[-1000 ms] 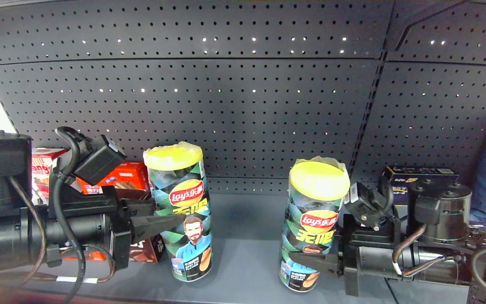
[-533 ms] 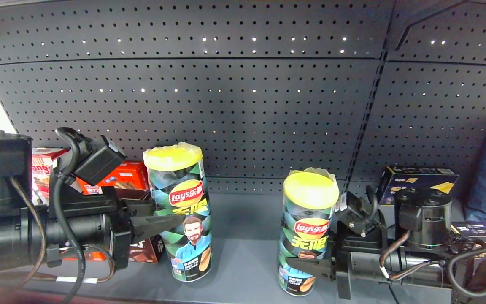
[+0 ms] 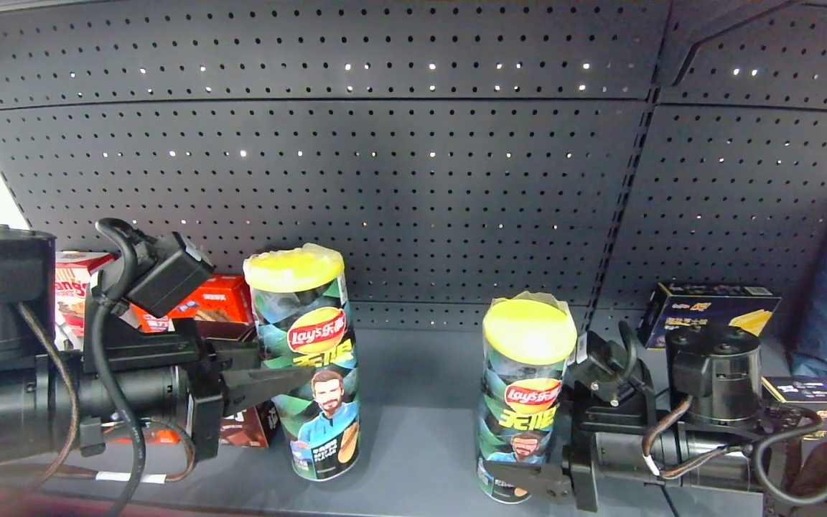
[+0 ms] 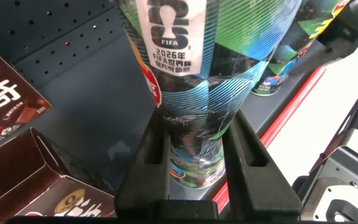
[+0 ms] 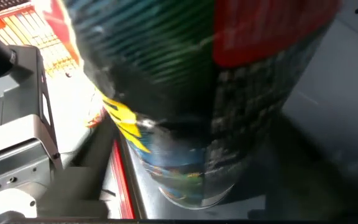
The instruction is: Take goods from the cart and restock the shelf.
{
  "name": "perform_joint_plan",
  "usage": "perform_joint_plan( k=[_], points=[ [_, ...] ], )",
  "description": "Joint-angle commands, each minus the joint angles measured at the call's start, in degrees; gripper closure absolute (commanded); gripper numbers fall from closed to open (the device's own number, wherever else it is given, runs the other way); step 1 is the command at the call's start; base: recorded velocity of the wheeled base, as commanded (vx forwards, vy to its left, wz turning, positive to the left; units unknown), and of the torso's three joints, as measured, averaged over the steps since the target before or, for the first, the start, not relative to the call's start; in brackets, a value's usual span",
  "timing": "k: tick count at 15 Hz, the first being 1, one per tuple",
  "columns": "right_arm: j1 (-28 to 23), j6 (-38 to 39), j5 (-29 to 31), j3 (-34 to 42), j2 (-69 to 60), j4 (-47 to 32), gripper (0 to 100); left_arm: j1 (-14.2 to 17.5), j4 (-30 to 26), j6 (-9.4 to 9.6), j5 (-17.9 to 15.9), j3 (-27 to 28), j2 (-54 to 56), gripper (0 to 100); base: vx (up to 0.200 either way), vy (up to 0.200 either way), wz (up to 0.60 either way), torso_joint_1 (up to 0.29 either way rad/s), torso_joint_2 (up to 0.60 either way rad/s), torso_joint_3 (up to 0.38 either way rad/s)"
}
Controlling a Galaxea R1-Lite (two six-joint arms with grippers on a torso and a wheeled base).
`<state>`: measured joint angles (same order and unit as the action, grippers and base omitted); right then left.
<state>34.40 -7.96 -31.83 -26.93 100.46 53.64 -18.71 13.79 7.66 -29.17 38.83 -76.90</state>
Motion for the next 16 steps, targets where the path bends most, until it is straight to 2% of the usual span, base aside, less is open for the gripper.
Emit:
perform_joint_plan(
  k=[1,9,12,15,16],
  points=[
    [-0.5,0.0,0.0,0.4,-0.3,0.0,0,0.0,0.0,-0.01,0.0,-0.2,0.1,100,0.0,0.0,0.0,0.0,0.0,0.0],
    [-3.9,0.0,0.7,6.0,-7.7,0.0,0,0.0,0.0,-0.01,0.0,-0.2,0.1,100,0.0,0.0,0.0,0.0,0.0,0.0],
    [-4.0,-0.1,1.4,7.2,-16.6,-0.1,0,-0.1,0.0,-0.01,0.0,-0.1,0.2,100,0.0,0.0,0.0,0.0,0.0,0.0],
    [-3.9,1.3,7.8,6.7,-26.3,-3.4,0,-0.2,0.0,-0.01,0.0,0.3,0.2,100,0.0,0.0,0.0,0.0,0.0,0.0],
    [-3.8,1.3,13.1,6.5,-30.9,-6.3,0,-0.2,0.1,-0.01,0.0,0.4,0.2,100,0.0,0.0,0.0,0.0,0.0,0.0]
  ],
)
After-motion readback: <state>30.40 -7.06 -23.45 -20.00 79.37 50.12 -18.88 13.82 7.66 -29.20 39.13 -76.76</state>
